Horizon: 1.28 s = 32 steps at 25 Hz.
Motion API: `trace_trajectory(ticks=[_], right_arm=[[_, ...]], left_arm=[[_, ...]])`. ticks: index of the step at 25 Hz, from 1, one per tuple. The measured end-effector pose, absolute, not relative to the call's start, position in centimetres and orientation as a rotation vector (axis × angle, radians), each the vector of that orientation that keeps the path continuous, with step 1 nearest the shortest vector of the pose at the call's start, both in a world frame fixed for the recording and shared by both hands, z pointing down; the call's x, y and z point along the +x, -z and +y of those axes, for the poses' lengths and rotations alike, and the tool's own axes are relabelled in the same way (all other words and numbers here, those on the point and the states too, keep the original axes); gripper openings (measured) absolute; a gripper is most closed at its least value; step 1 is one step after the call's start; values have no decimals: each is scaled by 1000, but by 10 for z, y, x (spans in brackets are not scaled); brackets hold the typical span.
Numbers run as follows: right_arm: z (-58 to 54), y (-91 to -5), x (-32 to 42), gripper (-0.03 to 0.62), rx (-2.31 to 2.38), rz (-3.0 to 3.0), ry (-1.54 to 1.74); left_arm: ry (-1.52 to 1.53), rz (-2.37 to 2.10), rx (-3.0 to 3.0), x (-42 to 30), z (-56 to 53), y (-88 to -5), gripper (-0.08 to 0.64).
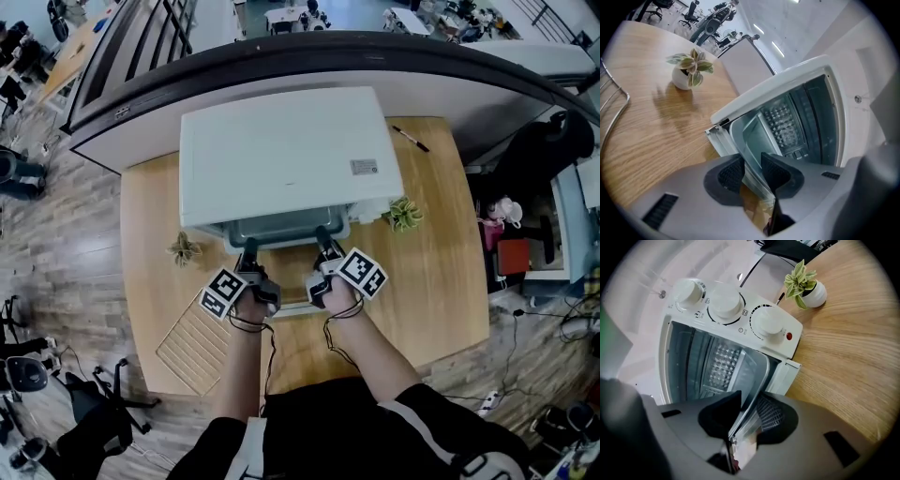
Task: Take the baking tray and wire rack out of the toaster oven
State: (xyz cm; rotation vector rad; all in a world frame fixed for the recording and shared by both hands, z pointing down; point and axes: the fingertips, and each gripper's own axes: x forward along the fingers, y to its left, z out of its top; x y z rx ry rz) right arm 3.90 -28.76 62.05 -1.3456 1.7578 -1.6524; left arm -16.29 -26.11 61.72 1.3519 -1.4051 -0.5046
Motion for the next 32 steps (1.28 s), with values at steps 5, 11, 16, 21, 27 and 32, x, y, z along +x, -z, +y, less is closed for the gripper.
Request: trace_trajectory(ticks=[5, 11, 16, 21, 27, 32], right_arm=[[-277, -621, 41, 107, -1337, 1747, 1673], [-264, -621, 43, 104, -1330, 1736, 1688], [-251, -622, 45, 100, -1323, 1717, 1724], [-240, -624, 45, 97, -1329, 1698, 1763], [-229, -623, 47, 97, -1319, 1699, 1775], [-221, -624, 48, 97, -1312, 1704, 1791]], left_arm=[[485, -1412, 1363, -160, -250, -616, 121], [499, -1408, 1361, -158, -235, -617, 121], [489, -1413, 1358, -157, -223, -617, 120], [469, -1425, 1345, -156, -212, -618, 117], [514, -1416, 1294, -154, -200, -616, 101], [512, -1413, 1300, -152, -190, -617, 100]])
